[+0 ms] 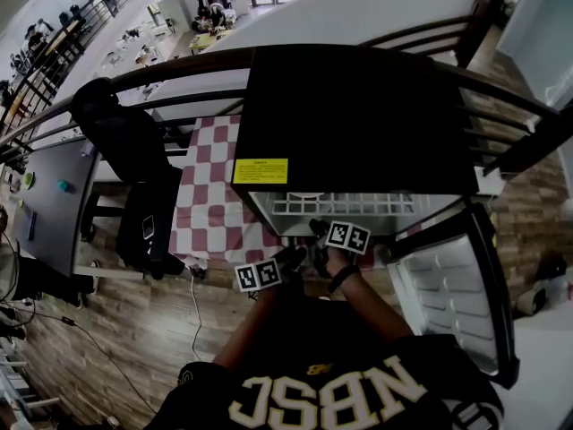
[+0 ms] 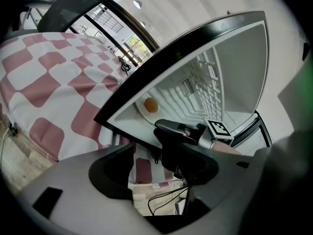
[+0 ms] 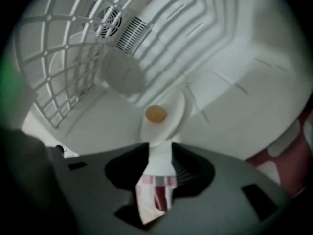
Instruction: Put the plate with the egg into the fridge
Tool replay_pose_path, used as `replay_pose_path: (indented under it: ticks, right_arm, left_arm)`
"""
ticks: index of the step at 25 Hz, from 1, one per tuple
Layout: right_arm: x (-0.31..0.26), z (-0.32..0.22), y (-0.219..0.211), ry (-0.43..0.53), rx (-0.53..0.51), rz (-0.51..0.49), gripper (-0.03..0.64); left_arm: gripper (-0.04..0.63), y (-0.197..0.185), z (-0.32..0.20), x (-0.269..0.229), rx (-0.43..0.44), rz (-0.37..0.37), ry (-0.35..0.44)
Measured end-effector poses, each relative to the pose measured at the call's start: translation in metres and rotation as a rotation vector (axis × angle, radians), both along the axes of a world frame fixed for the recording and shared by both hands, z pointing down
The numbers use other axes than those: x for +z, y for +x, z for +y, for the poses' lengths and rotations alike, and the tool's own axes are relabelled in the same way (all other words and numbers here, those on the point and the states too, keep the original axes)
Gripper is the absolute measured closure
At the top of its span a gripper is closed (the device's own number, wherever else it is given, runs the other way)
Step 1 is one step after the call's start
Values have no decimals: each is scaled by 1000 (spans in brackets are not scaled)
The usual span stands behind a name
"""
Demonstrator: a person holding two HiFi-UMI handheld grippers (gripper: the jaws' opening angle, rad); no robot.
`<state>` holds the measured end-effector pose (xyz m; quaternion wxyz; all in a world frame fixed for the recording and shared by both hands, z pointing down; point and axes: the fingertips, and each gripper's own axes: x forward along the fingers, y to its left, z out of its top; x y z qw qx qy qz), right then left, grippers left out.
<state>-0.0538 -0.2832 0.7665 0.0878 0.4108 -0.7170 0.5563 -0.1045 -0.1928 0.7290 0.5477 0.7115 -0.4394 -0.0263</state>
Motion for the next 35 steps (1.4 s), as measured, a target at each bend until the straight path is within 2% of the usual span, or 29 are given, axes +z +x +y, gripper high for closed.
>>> replay_pose_path:
  ticks: [5,8,11,14,17,22,24,27,29,33,35]
  right_arm:
    - [-8,24,20,89,-109,87,466]
    - [-27,38,40,254,-214,270,466]
    - [-66,49,54,456,-280,398,468]
    - [-106,65,65,605,-304,413,471]
    - [-140,80,74,692,-282,382,537]
    - [-202,101,78,826,-233,321,577]
    - [-227,106,76,887,-216,315,583]
    - [-260,111,76,947,-179,296,589]
    - [-275,111,76,965,-164,296,591]
    - [-297,108,82,986,-139,321,594]
    - [-307,106,84,1008,-130,339,595]
  left_arm:
    - [316,5,7,-3,-6,-32,27]
    - [316,8,14,-3,20,-120,73]
    - [318,9,15,-18,56,-262,176]
    - [333,15,11,-51,81,-412,325]
    - [364,23,7,-93,86,-520,466]
    - [494,20,12,-152,6,-697,628]
    - [523,21,14,-174,-24,-704,668]
    - [558,25,19,-202,-48,-668,708]
    - [571,28,22,-219,-57,-656,739]
    - [574,29,25,-250,-85,-704,796]
    - [574,28,26,-264,-104,-684,815]
